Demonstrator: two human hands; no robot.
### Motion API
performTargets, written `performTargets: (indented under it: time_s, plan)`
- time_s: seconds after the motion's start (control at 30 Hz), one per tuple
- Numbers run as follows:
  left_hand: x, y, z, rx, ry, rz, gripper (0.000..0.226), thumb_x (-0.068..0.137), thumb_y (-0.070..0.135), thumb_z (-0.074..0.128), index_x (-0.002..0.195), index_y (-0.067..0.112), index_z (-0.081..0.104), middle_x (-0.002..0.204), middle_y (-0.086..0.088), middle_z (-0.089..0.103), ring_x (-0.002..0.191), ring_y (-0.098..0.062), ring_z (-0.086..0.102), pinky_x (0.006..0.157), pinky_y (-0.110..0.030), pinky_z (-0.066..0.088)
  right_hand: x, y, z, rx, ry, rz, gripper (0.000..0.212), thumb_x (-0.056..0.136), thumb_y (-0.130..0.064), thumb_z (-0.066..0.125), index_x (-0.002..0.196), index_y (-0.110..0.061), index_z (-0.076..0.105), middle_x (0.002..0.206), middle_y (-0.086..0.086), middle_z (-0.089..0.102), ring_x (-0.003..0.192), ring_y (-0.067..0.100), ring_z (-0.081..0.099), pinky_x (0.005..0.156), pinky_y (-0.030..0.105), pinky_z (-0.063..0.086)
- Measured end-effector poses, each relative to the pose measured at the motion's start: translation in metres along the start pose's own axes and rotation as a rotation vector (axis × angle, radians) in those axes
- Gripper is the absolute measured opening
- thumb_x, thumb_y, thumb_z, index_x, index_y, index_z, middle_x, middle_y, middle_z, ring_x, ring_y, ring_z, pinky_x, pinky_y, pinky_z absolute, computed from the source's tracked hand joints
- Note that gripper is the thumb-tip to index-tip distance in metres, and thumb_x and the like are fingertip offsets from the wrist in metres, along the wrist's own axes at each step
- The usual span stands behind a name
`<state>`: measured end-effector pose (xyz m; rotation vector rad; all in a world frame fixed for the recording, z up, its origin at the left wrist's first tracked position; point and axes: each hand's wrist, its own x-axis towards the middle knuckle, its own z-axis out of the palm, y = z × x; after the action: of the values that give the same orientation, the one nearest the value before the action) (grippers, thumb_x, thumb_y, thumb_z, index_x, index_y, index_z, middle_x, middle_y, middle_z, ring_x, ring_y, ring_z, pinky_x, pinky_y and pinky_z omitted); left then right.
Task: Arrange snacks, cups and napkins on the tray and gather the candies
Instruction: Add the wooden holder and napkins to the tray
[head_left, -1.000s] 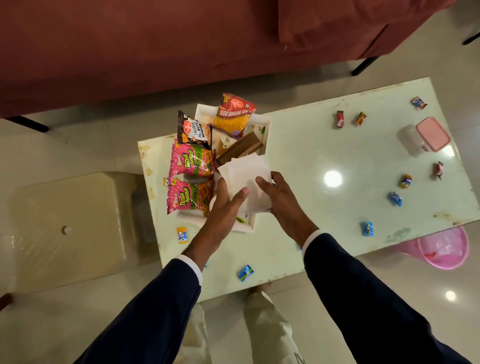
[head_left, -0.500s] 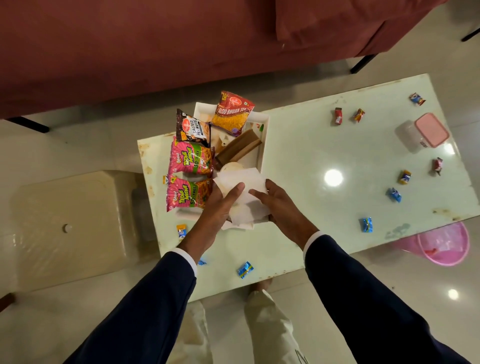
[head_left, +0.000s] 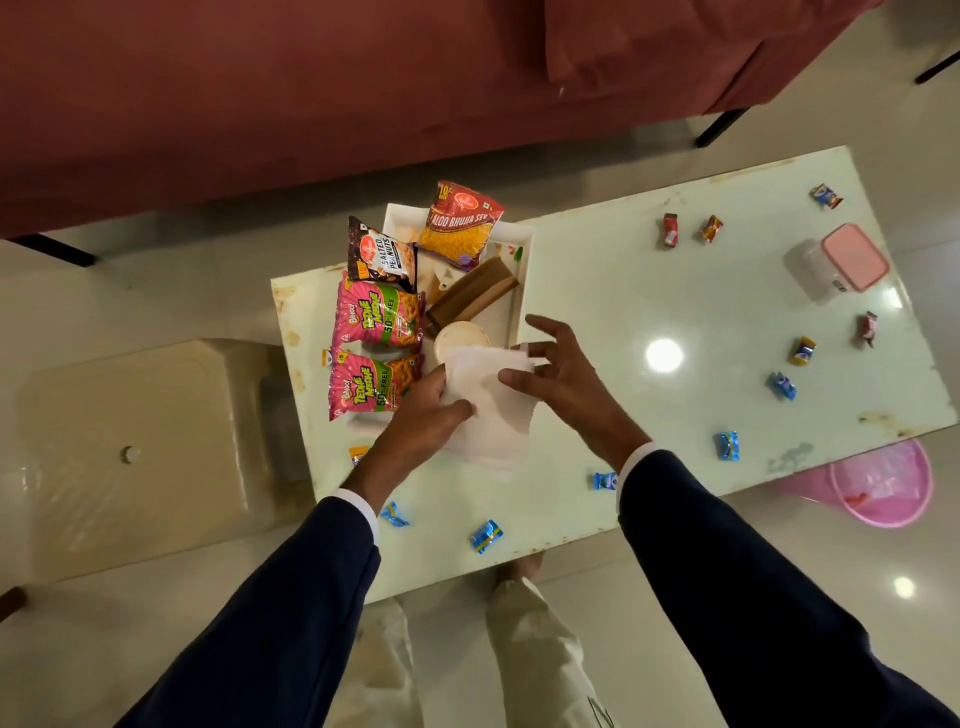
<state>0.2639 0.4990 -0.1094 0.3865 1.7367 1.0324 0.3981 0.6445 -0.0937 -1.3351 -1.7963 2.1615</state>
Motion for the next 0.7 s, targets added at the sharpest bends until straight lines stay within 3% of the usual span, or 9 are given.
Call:
performTargets:
  time_s: [0.1, 0.17, 0.23, 0.3, 0.37, 0.43, 0.57, 0.7]
  plan:
    - [0.001, 0.0, -0.009, 0.223, -0.166, 0.013, 0.041, 0.091, 0.007, 0.065, 0.119, 0.035, 0.056, 0.106, 0.017, 0.065, 0.096, -0.001, 0.06, 0.075, -0.02, 0.049, 0.007, -0.008, -0.006, -0.34, -0.172, -0.072, 0.081, 0.077, -0.034, 0.085, 0.145, -0.035, 0.04, 0.144, -0.006, 0.046, 0.13, 0.015, 0.046, 0.107, 0.033, 0.043]
    - [0.002, 0.003, -0.012, 0.319, -0.23, 0.047, 0.04, 0.091, 0.009, 0.065, 0.119, 0.036, 0.058, 0.103, 0.023, 0.064, 0.096, 0.005, 0.06, 0.074, -0.016, 0.048, 0.011, -0.012, -0.004, -0.522, -0.303, -0.101, 0.08, 0.078, -0.036, 0.083, 0.146, -0.033, 0.041, 0.147, -0.007, 0.043, 0.134, 0.014, 0.04, 0.112, 0.034, 0.036]
    - [0.003, 0.005, -0.013, 0.336, -0.248, 0.061, 0.036, 0.091, 0.011, 0.065, 0.123, 0.029, 0.063, 0.105, 0.017, 0.067, 0.1, -0.006, 0.064, 0.079, -0.022, 0.051, 0.014, -0.017, -0.001, -0.567, -0.382, -0.077, 0.064, 0.084, -0.036, 0.078, 0.14, -0.026, 0.049, 0.139, -0.003, 0.053, 0.124, 0.016, 0.05, 0.105, 0.033, 0.042]
    - [0.004, 0.008, -0.014, 0.272, -0.215, 0.036, 0.034, 0.093, 0.013, 0.067, 0.126, 0.02, 0.064, 0.11, 0.006, 0.07, 0.106, -0.017, 0.065, 0.085, -0.034, 0.055, 0.015, -0.021, 0.001, -0.588, -0.364, -0.081, 0.037, 0.091, -0.035, 0.071, 0.12, -0.014, 0.061, 0.113, 0.007, 0.065, 0.102, 0.021, 0.06, 0.089, 0.04, 0.05]
    - [0.004, 0.008, -0.015, 0.134, -0.131, 0.025, 0.024, 0.092, 0.012, 0.07, 0.114, 0.021, 0.068, 0.11, 0.001, 0.07, 0.103, -0.019, 0.065, 0.088, -0.039, 0.056, 0.015, -0.021, 0.001, -0.552, -0.285, -0.074, 0.026, 0.094, -0.034, 0.066, 0.106, -0.011, 0.064, 0.1, 0.008, 0.066, 0.092, 0.023, 0.062, 0.081, 0.04, 0.05]
    - [0.002, 0.007, -0.016, -0.029, -0.019, 0.025, 0.025, 0.089, 0.008, 0.073, 0.104, 0.027, 0.067, 0.107, 0.003, 0.069, 0.099, -0.016, 0.064, 0.082, -0.035, 0.056, 0.012, -0.017, 0.001, -0.497, -0.189, -0.045, 0.028, 0.095, -0.033, 0.064, 0.112, -0.011, 0.065, 0.107, 0.008, 0.069, 0.099, 0.027, 0.064, 0.087, 0.042, 0.053]
    - [-0.008, 0.001, -0.015, -0.446, 0.097, -0.042, 0.03, 0.088, 0.007, 0.074, 0.11, 0.027, 0.068, 0.101, 0.01, 0.077, 0.09, -0.007, 0.073, 0.069, -0.029, 0.06, 0.002, -0.006, 0.007, -0.174, -0.066, 0.056, 0.031, 0.095, -0.029, 0.065, 0.12, -0.01, 0.064, 0.116, 0.01, 0.07, 0.106, 0.03, 0.066, 0.09, 0.042, 0.057]
    - [-0.015, -0.007, -0.003, -0.542, 0.196, -0.115, 0.033, 0.087, 0.012, 0.075, 0.112, 0.03, 0.064, 0.113, 0.003, 0.073, 0.108, -0.023, 0.067, 0.09, -0.049, 0.057, -0.006, 0.004, 0.01, 0.022, -0.094, 0.128, 0.044, 0.091, -0.024, 0.071, 0.131, -0.017, 0.054, 0.123, 0.01, 0.067, 0.112, 0.033, 0.066, 0.085, 0.047, 0.06]
